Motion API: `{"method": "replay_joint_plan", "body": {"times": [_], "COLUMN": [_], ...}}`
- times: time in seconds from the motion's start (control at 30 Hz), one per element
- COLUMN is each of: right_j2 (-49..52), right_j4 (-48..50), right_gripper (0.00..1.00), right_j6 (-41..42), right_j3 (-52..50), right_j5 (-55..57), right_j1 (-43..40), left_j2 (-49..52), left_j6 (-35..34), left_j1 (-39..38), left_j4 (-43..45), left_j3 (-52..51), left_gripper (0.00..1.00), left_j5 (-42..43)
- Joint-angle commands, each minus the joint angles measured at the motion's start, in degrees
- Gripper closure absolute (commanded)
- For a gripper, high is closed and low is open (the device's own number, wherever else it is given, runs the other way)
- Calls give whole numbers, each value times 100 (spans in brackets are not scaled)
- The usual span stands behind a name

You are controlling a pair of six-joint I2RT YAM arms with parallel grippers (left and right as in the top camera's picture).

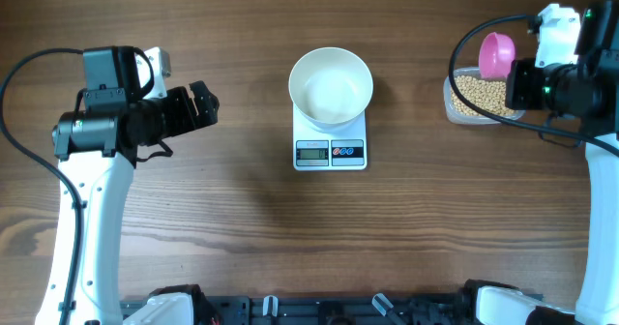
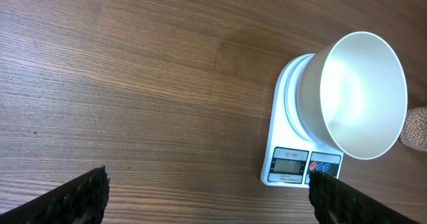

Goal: Scoop item into bowl and weigh 150g on scale
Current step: 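Withdraw the left gripper back toward the left side, then lower the pink scoop with the right gripper into the soybean tub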

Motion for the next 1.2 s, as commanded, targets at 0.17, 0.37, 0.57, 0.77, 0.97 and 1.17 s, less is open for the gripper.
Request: {"method": "replay_joint_plan", "body": {"times": [0.17, 0.37, 0.57, 0.77, 0.97, 1.17], "right_j2": [26, 26, 26, 70, 74, 74], "right_j4": [221, 341, 785, 955, 546, 313], "right_gripper": [96, 96, 96, 96, 96, 96], "right_j6": [197, 181, 208, 723, 656, 581], "right_j3": [85, 85, 85, 85, 85, 85], "right_j5": [131, 509, 507, 487, 608, 323], "right_j1": [-24, -24, -24, -24, -22, -22], "left_j2": [-13, -13, -13, -13, -13, -13], "left_j6": [131, 131, 131, 131, 131, 63], "left_j1": [-15, -15, -15, -15, -15, -15], "left_j4": [-4, -4, -4, -7, -7, -72], "left_j3": [107, 107, 107, 107, 107, 107], "left_gripper": [0, 0, 0, 0, 0, 0], "left_j5": [92, 92, 92, 92, 92, 101]}}
